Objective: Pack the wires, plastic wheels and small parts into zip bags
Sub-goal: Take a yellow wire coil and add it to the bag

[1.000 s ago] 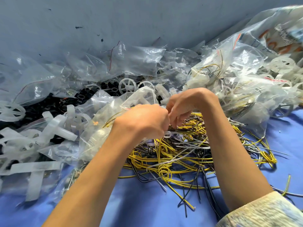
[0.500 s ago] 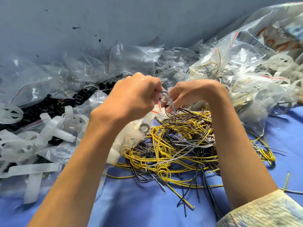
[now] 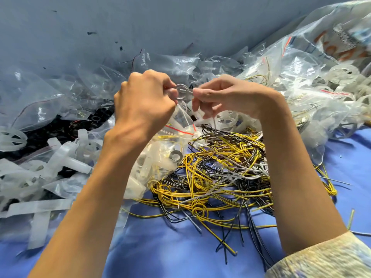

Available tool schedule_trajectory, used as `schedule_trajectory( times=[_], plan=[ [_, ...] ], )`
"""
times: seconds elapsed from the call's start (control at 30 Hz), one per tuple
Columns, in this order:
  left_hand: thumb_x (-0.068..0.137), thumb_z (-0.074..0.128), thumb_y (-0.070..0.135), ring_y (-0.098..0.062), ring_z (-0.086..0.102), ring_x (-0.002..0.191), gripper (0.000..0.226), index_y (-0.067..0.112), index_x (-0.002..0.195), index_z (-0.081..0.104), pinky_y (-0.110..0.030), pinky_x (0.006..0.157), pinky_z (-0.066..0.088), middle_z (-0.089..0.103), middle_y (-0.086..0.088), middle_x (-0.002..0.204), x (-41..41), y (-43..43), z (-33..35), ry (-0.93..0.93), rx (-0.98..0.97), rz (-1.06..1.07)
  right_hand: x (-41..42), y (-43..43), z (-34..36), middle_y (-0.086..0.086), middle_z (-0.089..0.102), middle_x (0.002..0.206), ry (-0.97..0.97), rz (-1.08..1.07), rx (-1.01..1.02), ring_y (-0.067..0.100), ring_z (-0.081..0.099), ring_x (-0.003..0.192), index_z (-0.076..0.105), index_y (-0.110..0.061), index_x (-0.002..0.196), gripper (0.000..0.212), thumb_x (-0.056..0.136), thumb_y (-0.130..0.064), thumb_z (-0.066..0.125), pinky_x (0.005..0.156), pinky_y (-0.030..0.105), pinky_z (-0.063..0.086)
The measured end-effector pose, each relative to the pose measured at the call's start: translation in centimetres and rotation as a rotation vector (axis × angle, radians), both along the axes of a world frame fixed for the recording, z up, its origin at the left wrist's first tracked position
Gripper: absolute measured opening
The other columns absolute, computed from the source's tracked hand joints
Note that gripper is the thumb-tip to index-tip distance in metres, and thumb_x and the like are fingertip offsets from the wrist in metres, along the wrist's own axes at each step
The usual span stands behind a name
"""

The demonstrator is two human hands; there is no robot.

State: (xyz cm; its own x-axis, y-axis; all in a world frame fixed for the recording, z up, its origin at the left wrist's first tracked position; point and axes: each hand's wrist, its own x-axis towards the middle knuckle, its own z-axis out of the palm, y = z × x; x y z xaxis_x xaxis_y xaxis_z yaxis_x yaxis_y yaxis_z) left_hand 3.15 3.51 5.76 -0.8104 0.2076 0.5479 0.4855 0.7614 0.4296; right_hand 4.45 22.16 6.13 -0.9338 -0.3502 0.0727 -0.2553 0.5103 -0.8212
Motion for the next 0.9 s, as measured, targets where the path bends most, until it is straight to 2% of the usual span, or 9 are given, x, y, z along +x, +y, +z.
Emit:
schedule_trajectory(
  times=[0.1,0.23,0.33,0.43,0.6,0.7,0.8,0.9],
  plan=[
    [0.085,0.059,0.034,-0.025,0.066,0.099,0.018,0.028,0.099,0.07,-0.041,0.088,0.051,0.073,-0.004,0.095,-0.1,0.0,0.0,-0.035,0.049,-0.002,-0.3,0.0,-0.1,0.001,0.043,0.062,0.048,-0.037,-0.045,0.009,0.041,0.057,0.065,-0.007,0.088,0.024,0.097,-0.023,0.05,0.064,0.02,0.05],
    [0.086,0.059,0.034,-0.026,0.066,0.101,0.017,0.028,0.098,0.07,-0.041,0.089,0.05,0.072,-0.005,0.097,-0.2,-0.2,0.2,-0.053,0.053,0.032,-0.6,0.0,-0.2,-0.004,0.048,0.058,0.061,-0.089,-0.027,0.007,0.045,0.055,0.064,-0.012,0.078,0.023,0.096,-0.024,0.054,0.06,0.019,0.049],
    [0.087,0.059,0.035,-0.027,0.063,0.106,0.018,0.028,0.1,0.07,-0.042,0.091,0.049,0.072,-0.006,0.099,-0.6,-0.8,0.5,-0.036,0.067,0.089,-0.7,0.3,-0.5,-0.006,0.053,0.059,-0.004,-0.074,0.045,0.006,0.051,0.057,0.061,-0.016,0.072,0.024,0.093,-0.027,0.057,0.063,0.022,0.052],
    [0.087,0.058,0.034,-0.028,0.062,0.107,0.019,0.028,0.102,0.069,-0.042,0.091,0.049,0.072,-0.007,0.1,-0.5,-0.9,0.5,-0.024,0.072,0.107,-0.7,0.3,-0.6,-0.01,0.057,0.057,-0.071,-0.075,0.098,0.006,0.056,0.056,0.06,-0.015,0.072,0.027,0.094,-0.028,0.055,0.058,0.017,0.05],
    [0.086,0.052,0.033,-0.031,0.062,0.105,0.023,0.025,0.102,0.068,-0.041,0.089,0.05,0.072,-0.007,0.099,-0.4,-0.8,0.7,0.02,0.113,0.129,-0.7,-0.2,-0.7,0.011,0.07,0.069,-0.285,-0.184,0.209,0.019,0.068,0.056,0.048,-0.01,0.076,0.041,0.099,-0.043,0.038,0.052,0.027,0.056],
    [0.079,0.047,0.04,-0.026,0.066,0.099,0.031,0.026,0.098,0.067,-0.041,0.091,0.05,0.073,-0.003,0.095,-0.7,-1.5,1.2,-0.011,0.18,0.107,-0.6,0.0,-0.7,0.004,0.074,0.076,-0.23,-0.18,0.284,0.017,0.072,0.07,0.045,-0.013,0.078,0.04,0.1,-0.044,0.033,0.065,0.029,0.052],
    [0.078,0.048,0.043,-0.025,0.066,0.098,0.033,0.025,0.096,0.069,-0.039,0.092,0.05,0.073,-0.001,0.093,-0.6,-1.8,1.1,-0.052,0.154,0.053,-0.6,0.2,-0.3,-0.002,0.074,0.092,-0.14,-0.155,0.302,0.011,0.071,0.089,0.058,-0.017,0.08,0.041,0.1,-0.043,0.034,0.083,0.034,0.046],
    [0.083,0.058,0.04,-0.024,0.064,0.092,0.02,0.027,0.09,0.072,-0.033,0.087,0.05,0.067,0.007,0.079,-0.4,-1.4,0.9,-0.055,0.097,0.005,-0.6,0.2,-0.2,-0.007,0.072,0.096,-0.089,-0.175,0.349,0.006,0.068,0.093,0.067,-0.023,0.09,0.037,0.1,-0.041,0.036,0.084,0.032,0.045]
  ],
)
